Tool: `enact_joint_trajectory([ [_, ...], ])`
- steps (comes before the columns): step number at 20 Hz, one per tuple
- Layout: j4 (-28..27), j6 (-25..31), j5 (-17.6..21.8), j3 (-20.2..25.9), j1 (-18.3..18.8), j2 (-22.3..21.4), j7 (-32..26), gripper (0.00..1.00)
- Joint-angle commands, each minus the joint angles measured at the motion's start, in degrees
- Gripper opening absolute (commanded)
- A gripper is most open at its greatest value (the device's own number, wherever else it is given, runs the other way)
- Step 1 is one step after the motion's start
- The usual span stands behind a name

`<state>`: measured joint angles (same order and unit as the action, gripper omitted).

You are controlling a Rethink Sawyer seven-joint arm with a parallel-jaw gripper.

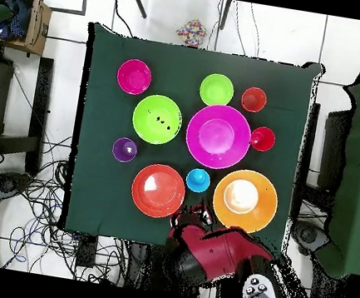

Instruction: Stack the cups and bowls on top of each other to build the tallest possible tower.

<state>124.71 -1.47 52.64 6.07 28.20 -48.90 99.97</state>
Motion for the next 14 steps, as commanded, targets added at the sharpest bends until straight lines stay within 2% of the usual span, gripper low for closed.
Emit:
enact_joint_trajectory([
  [1, 6.86, 9.71, -9.33, 9.92, 0.26, -6.82, 3.50, 1.00],
  [5, 5.09, 7.10, -10.61, 7.04, -3.12, -5.63, 6.04, 1.00],
  [8, 4.82, 5.55, -13.65, 5.36, -4.66, -6.38, 8.70, 1.00],
  [10, 4.05, 4.95, -16.62, 1.74, -7.21, -6.75, 11.69, 1.00],
  [14, 1.64, 2.71, -21.98, -8.15, -15.51, -4.86, 16.19, 1.00],
])
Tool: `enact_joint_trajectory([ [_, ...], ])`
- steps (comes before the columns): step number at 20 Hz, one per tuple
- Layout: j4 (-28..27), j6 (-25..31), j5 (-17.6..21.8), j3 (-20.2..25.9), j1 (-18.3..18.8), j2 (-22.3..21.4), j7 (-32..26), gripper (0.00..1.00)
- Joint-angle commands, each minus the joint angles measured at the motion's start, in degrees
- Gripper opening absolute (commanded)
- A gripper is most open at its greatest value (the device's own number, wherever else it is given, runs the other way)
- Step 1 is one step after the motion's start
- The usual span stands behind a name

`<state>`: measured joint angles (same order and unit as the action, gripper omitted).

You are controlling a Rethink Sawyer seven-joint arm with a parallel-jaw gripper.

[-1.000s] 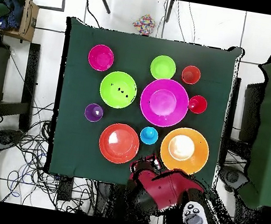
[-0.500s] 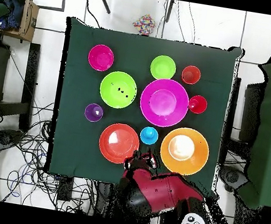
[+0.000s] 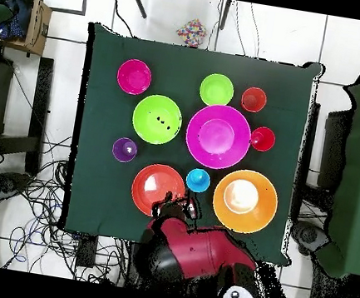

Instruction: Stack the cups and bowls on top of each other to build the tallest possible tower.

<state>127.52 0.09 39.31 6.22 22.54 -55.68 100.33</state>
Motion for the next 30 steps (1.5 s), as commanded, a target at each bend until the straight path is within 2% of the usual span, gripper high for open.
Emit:
enact_joint_trajectory([
  [1, -0.94, 0.24, -9.68, -9.39, -10.84, 1.98, 16.24, 1.00],
  [4, -0.37, -0.85, -12.03, -10.73, -12.79, 1.81, 16.30, 1.00],
  [12, -1.41, -2.14, -11.84, -10.74, -15.67, 4.74, 16.19, 1.00],
  [19, 0.16, -0.28, -8.87, -2.29, -10.44, 2.86, 13.04, 1.00],
  [26, 1.72, 6.94, -8.61, 8.80, -4.28, 0.91, 6.95, 1.00],
  [30, 1.91, 13.69, -7.51, 15.61, -1.55, 0.49, -0.59, 1.00],
])
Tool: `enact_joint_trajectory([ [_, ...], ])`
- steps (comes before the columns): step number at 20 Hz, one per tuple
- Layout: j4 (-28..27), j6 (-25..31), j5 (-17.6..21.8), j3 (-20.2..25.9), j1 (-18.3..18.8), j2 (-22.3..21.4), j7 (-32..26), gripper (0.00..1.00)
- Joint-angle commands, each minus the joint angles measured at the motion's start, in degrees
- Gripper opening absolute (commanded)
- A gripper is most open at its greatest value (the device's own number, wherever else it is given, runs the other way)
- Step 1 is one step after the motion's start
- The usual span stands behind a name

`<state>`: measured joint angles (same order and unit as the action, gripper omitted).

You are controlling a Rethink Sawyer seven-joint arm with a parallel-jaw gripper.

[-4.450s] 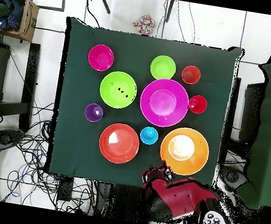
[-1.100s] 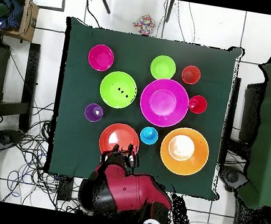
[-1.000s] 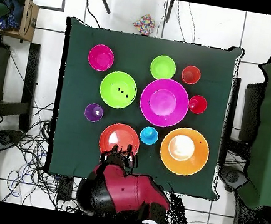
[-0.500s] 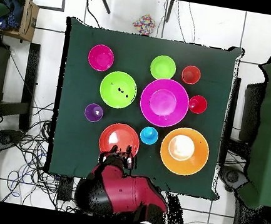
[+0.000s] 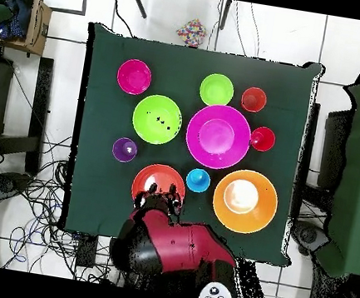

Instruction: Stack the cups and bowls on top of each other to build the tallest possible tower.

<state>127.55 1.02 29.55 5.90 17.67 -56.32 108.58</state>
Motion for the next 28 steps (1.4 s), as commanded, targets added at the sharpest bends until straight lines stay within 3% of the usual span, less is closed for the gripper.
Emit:
enact_joint_trajectory([
  [1, 1.80, 14.31, 2.14, 17.13, 3.82, 1.19, -9.97, 1.00],
  [13, -2.24, 15.86, 5.59, 13.08, -0.91, 2.68, -3.07, 1.00],
  [19, -5.36, 13.76, 7.82, 9.58, -3.94, 6.06, -0.09, 1.00],
  [28, -9.13, 12.60, 7.69, 6.68, -7.33, 9.35, 2.43, 1.00],
])
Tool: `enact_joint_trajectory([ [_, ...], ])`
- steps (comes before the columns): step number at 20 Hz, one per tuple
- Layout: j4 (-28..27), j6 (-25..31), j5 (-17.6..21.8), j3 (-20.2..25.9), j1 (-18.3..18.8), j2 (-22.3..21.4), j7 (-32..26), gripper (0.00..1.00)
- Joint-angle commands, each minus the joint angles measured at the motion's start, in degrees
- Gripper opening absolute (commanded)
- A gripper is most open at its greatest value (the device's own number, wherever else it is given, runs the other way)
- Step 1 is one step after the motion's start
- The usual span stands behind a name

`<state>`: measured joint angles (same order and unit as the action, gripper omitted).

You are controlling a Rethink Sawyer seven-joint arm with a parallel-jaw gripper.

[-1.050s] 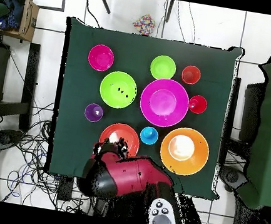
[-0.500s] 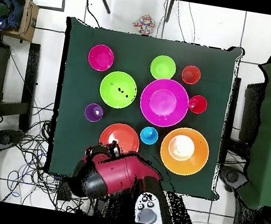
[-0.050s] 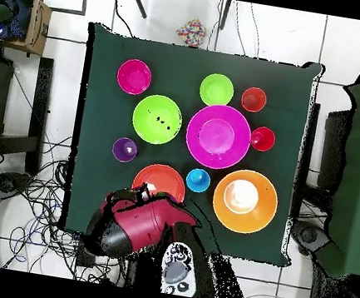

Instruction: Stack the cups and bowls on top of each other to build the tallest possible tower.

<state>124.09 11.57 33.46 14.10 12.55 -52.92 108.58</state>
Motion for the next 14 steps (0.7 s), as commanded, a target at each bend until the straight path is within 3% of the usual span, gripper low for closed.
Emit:
enact_joint_trajectory([
  [1, -5.92, 1.98, 3.82, -1.76, -2.42, 6.22, 2.53, 1.00],
  [14, -7.99, -2.99, 6.44, -7.23, -6.52, 11.07, 3.91, 1.00],
])
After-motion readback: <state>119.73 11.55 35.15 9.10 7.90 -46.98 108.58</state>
